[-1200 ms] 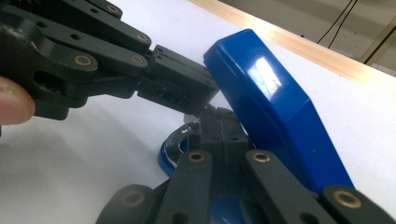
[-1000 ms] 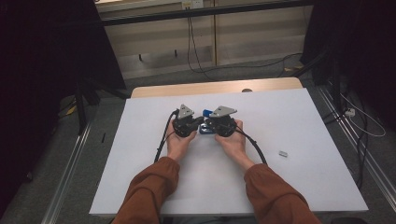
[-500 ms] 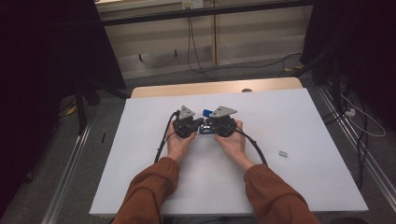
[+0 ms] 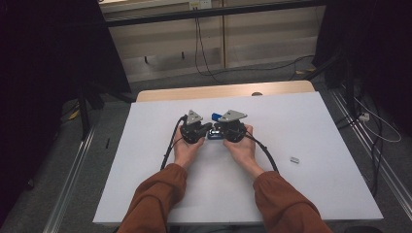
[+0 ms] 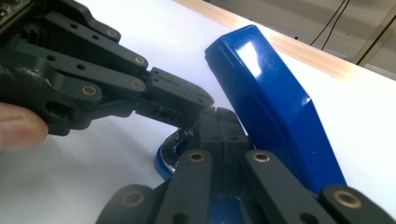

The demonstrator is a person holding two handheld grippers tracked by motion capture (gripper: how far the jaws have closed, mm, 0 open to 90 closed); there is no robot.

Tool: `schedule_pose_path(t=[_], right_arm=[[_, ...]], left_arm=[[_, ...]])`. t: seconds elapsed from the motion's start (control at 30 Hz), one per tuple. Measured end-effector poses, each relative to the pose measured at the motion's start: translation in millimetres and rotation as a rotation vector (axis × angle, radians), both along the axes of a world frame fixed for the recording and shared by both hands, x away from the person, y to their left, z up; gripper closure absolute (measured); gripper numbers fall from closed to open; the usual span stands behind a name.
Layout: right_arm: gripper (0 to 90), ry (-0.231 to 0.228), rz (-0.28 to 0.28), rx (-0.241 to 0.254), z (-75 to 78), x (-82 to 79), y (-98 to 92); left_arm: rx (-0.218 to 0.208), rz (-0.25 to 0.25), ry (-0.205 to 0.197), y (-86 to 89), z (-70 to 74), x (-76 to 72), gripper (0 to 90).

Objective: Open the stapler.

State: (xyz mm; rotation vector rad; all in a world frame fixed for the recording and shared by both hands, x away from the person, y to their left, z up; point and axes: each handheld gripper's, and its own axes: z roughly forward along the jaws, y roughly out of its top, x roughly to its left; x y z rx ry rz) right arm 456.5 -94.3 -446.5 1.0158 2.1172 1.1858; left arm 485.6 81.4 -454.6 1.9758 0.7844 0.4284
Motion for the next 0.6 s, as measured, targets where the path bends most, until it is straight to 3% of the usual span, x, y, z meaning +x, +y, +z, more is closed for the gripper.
schedule_pose_path(t=[0.6], right_arm=[[90.0,-0.018,-0.025,0.004,4.6,-2.1,-3.1]], left_arm=[[-0.003,0.0,-0.004,0.2,-0.7,-0.4,90.0]])
